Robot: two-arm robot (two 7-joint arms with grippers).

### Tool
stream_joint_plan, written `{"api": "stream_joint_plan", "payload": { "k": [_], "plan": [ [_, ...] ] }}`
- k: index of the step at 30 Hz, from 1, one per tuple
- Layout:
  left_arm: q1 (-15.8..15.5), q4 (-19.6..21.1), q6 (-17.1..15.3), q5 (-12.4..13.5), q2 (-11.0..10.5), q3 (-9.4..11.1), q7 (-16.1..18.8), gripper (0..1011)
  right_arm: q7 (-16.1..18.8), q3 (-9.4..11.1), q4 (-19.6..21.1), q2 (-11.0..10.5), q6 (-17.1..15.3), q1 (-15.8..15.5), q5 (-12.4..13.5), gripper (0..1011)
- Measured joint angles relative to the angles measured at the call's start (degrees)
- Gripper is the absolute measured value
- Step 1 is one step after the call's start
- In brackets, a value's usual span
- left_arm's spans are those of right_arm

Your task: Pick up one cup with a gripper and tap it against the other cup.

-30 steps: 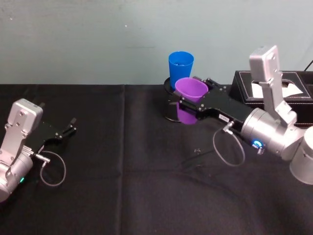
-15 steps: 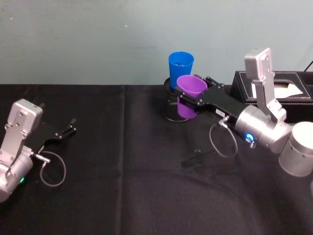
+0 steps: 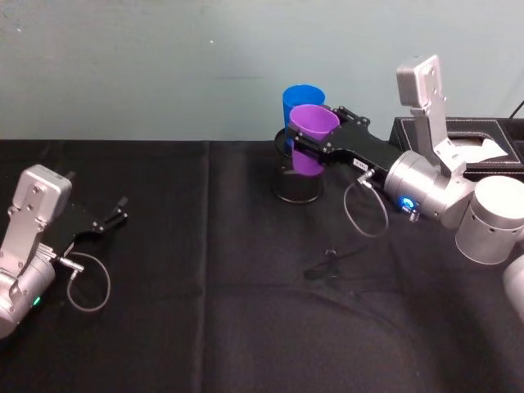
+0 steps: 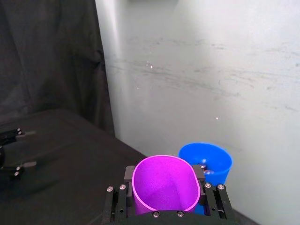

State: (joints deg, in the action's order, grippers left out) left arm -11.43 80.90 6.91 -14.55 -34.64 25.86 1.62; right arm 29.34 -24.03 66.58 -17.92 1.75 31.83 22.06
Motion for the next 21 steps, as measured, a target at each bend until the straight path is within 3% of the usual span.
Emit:
{"api": "stream_joint_plan", "payload": {
  "k": [10,21],
  "plan": [
    [0.00,0.00,0.00,0.00,0.00,0.00,0.00,1000,0.83,0.04,-2.80,0.85,0.30,2.87,-0.39,739],
    [0.00,0.00,0.00,0.00,0.00,0.00,0.00,1000,2.33,0.04,-8.59,2.48,0.96,7.17,-0.36,739]
  ]
}}
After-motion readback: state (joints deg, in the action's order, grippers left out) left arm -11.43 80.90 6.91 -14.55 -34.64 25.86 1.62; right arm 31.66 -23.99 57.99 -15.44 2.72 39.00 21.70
